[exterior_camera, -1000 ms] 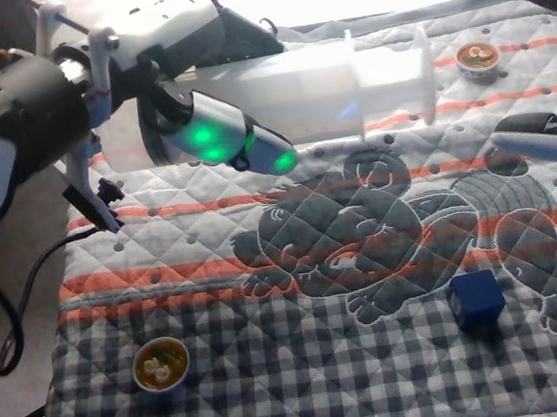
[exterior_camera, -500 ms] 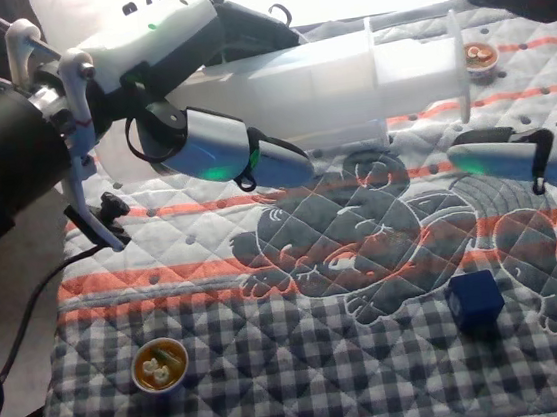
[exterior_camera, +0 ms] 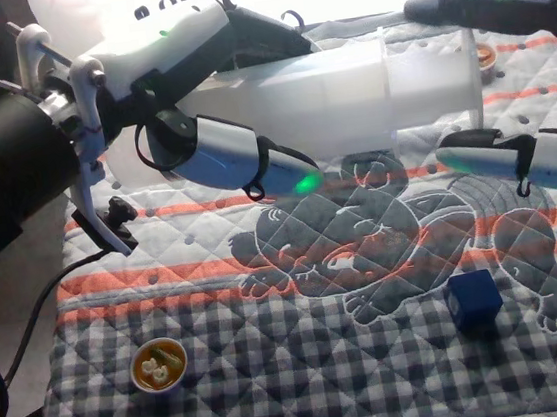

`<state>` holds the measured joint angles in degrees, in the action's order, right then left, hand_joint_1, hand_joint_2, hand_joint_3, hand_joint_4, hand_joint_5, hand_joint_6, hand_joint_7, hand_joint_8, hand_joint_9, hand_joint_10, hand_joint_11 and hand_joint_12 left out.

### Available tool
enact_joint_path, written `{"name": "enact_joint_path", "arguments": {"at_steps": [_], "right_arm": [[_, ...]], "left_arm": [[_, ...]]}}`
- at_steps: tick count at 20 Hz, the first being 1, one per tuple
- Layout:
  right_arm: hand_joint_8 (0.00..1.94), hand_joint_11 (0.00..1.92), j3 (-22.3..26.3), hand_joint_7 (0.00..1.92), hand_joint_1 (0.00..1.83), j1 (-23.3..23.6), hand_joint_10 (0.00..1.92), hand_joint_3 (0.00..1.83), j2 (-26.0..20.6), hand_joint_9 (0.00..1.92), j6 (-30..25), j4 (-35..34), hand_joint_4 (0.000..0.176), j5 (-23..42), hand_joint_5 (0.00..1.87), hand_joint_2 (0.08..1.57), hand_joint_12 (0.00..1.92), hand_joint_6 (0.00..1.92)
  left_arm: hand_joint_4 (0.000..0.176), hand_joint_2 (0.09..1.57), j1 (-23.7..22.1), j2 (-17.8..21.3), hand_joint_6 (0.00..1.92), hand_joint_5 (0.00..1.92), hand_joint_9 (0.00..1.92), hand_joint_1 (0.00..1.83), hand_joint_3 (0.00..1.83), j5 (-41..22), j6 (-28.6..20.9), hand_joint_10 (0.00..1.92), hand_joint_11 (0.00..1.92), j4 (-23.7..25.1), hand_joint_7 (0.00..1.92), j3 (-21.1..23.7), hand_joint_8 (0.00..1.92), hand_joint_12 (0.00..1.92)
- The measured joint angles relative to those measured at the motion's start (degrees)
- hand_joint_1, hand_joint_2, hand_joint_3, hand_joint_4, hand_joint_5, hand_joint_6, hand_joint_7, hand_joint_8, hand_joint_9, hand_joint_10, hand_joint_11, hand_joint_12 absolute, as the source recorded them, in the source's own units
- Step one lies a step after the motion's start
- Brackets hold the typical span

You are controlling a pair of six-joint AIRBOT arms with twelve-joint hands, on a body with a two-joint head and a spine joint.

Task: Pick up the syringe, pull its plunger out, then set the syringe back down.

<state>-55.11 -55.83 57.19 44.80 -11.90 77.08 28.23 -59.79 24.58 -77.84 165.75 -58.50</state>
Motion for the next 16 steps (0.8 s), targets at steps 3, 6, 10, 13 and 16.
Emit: {"name": "enact_joint_path", "arguments": {"at_steps": [3,6,10,13,16], "right_arm": [[1.10,0.71,0.00,0.92,1.31,-0.02,1.34,0.00,0.13,0.85,0.17,0.59,0.000,-0.42,0.78,1.17,1.62,1.28],[1.13,0.78,0.00,0.90,1.36,-0.02,1.36,0.00,0.20,0.86,0.17,0.66,0.000,-1.03,0.78,1.16,1.58,1.22],[1.19,0.81,-0.04,0.88,1.35,0.04,1.44,0.00,0.09,0.85,0.02,0.87,0.000,-0.96,0.78,1.17,1.72,1.18],[1.24,0.85,0.02,0.87,1.33,0.04,1.45,0.00,-1.07,0.89,-0.07,1.36,0.000,-1.07,0.72,1.19,1.70,1.21],[1.23,0.72,0.02,0.87,1.35,-0.52,1.42,0.00,-1.64,0.82,0.00,0.63,0.000,-0.92,0.78,1.18,1.67,1.18]], "left_arm": [[0.000,1.20,0.00,-0.11,0.96,0.98,0.40,1.22,0.00,-0.15,0.63,1.52,0.05,0.33,0.68,0.00,1.49,1.92],[0.000,1.19,0.96,-0.09,1.00,0.97,0.40,1.21,0.00,0.55,0.35,1.47,0.10,-0.22,0.69,0.00,1.45,1.92],[0.000,1.22,1.36,0.52,1.12,0.93,0.37,1.21,0.00,1.27,0.37,1.44,0.14,-0.68,0.64,0.44,1.46,1.92],[0.000,1.23,1.60,1.20,1.10,0.92,0.42,1.20,0.00,1.60,-0.04,1.56,0.33,-1.31,0.62,0.68,1.54,1.92],[0.000,1.24,2.64,1.90,1.13,0.90,0.36,1.20,0.00,2.58,0.00,1.56,0.22,-2.27,0.60,0.72,1.56,1.92]]}}
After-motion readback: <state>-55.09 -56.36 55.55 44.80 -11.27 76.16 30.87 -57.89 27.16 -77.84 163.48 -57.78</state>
